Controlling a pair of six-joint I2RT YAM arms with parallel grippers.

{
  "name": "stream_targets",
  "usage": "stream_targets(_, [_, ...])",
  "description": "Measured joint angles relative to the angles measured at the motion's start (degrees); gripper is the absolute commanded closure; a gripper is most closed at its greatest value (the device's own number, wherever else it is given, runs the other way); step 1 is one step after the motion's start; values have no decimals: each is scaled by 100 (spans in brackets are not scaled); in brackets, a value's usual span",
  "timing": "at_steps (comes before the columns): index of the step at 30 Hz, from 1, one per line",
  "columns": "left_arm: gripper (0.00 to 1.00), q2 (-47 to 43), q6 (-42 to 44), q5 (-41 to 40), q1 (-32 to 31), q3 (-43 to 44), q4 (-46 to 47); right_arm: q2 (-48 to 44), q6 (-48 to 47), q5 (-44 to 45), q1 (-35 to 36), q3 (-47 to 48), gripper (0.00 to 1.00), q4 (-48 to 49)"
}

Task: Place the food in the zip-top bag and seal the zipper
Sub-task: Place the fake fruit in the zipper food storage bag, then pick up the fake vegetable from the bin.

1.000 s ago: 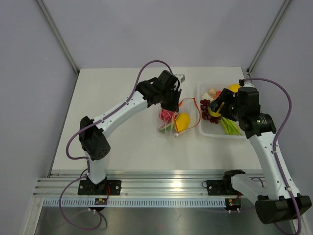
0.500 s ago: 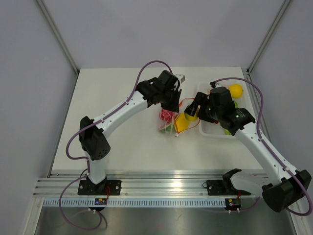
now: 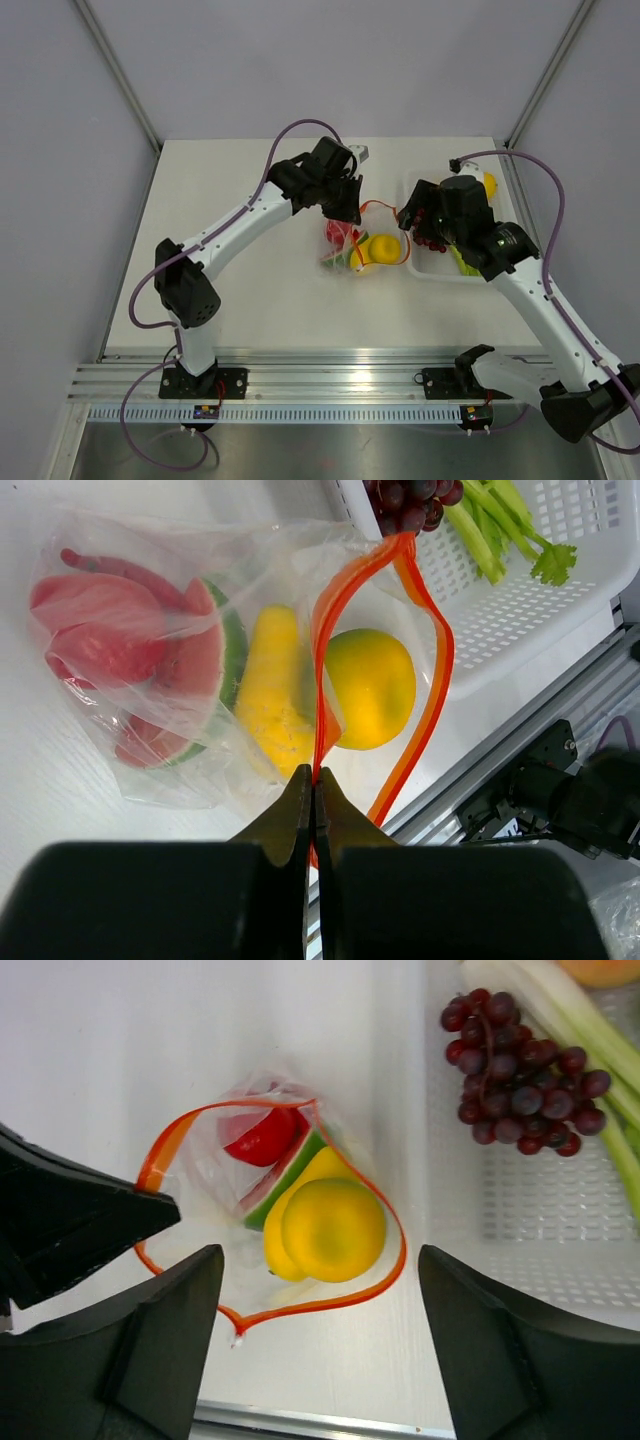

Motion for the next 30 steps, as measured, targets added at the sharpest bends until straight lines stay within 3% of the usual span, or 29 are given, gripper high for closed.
stream_targets(2, [100, -81, -13, 24, 55, -22, -9, -114, -87, 332, -74, 96, 24, -175])
stream_targets(6, [100, -243, -48, 37, 164, -94, 7, -107, -310, 549, -780, 98, 48, -332])
stream_targets(11, [100, -396, -323, 39, 341, -195, 31, 168, -645, 616, -1974, 94, 54, -380])
stream_targets(15, [100, -634, -693, 17, 605, -501, 201, 695, -876, 522, -2291, 339, 50, -378])
stream_targets(23, [100, -820, -1207, 546, 767, -782, 761, 1690, -957, -216, -2430, 612, 22, -50])
stream_targets(30, [100, -820, -1134, 826, 743, -793, 890, 2933, -1058, -476, -2430, 1351, 20, 205])
